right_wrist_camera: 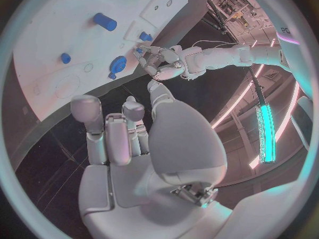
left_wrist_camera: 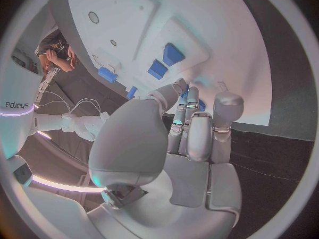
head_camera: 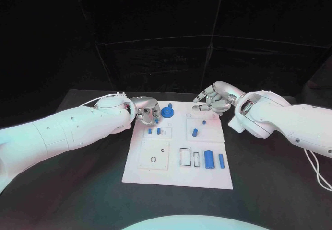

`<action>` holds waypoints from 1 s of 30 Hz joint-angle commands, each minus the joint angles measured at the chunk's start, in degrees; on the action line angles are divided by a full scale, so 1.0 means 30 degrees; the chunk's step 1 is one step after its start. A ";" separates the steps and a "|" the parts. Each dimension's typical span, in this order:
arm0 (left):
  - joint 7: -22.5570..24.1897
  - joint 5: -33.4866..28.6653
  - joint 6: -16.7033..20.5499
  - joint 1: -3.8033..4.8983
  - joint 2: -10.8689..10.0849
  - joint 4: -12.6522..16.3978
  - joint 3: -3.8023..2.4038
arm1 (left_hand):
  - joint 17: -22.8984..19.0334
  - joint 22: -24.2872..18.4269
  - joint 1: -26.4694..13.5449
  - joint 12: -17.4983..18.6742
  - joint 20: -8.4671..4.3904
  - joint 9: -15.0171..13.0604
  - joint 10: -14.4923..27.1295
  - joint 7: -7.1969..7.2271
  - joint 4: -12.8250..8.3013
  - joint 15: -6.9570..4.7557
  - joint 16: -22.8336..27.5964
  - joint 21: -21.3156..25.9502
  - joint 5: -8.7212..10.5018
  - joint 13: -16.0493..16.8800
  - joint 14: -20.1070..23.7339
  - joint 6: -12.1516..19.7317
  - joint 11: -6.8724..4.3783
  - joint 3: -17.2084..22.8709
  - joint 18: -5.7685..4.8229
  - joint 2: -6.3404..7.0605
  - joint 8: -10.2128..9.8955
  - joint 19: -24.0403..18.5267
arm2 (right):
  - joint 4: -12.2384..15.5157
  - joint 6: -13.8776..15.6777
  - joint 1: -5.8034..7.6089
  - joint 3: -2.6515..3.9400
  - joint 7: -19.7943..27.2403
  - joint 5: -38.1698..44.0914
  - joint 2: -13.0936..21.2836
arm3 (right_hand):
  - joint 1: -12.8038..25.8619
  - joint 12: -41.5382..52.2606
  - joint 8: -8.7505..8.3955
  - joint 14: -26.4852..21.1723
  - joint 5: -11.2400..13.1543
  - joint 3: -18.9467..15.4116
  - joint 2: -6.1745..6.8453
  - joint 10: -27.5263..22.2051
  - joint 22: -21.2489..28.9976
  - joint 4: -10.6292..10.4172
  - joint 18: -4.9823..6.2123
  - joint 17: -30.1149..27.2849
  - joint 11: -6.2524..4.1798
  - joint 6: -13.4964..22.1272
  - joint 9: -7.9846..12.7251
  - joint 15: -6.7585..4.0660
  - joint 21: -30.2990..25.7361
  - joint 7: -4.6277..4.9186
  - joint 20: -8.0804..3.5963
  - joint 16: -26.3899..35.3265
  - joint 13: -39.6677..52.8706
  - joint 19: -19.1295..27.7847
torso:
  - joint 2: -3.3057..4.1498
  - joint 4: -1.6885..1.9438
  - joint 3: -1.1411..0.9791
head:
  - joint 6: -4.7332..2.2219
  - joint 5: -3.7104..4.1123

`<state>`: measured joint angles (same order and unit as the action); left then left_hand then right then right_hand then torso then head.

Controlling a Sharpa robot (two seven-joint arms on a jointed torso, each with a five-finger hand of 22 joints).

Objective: Assemble the parts on the task board

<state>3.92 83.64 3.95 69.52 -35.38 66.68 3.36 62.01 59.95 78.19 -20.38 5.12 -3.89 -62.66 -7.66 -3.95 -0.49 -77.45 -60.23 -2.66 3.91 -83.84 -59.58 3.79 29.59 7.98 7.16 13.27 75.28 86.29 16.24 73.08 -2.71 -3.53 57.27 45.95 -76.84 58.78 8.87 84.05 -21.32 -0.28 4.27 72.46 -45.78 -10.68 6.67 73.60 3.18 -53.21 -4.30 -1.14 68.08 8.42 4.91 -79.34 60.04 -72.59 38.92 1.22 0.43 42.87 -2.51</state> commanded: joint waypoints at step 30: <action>0.0596 -0.4815 0.2041 0.0045 -0.1276 0.0506 -0.0031 | -0.2000 -0.1499 -0.1034 0.1914 0.0512 0.0042 0.1840 -0.0642 0.0143 0.0509 0.0935 0.1890 -0.0042 -0.0088 0.0469 0.1769 0.0788 -0.0452 0.0172 0.0628 -0.1796 -0.0972 | -0.0882 -0.1352 0.0017 0.0006 -0.1704 0.5996 0.0083 | -0.2686 -1.0641 0.0355 0.0411 0.1011 0.0844 -0.0172 -0.4943 0.3104 0.0261 0.0764 -0.2290 0.0163 -0.0783 0.0010 0.0023 -0.2173 0.0075 0.0028 0.2046 -0.9563 0.0905 | -0.0032 0.0027 -0.0012 | -0.0199 0.0207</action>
<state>3.21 79.97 5.09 69.50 -38.75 67.92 3.36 56.55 55.93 75.45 -14.84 6.55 -3.70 -57.41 -9.50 -3.52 1.11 -74.95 -55.08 -2.66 3.64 -82.80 -54.44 6.14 28.50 7.98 9.06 8.05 72.68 83.91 14.61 73.08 -2.71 -6.10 64.54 46.18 -84.21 28.87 9.94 84.05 -18.77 1.82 3.64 57.25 -35.89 -9.95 8.93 66.42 3.65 -55.10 -4.30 -1.14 61.20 8.64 5.01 -72.89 33.42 -69.27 38.85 1.26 0.49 42.45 -2.04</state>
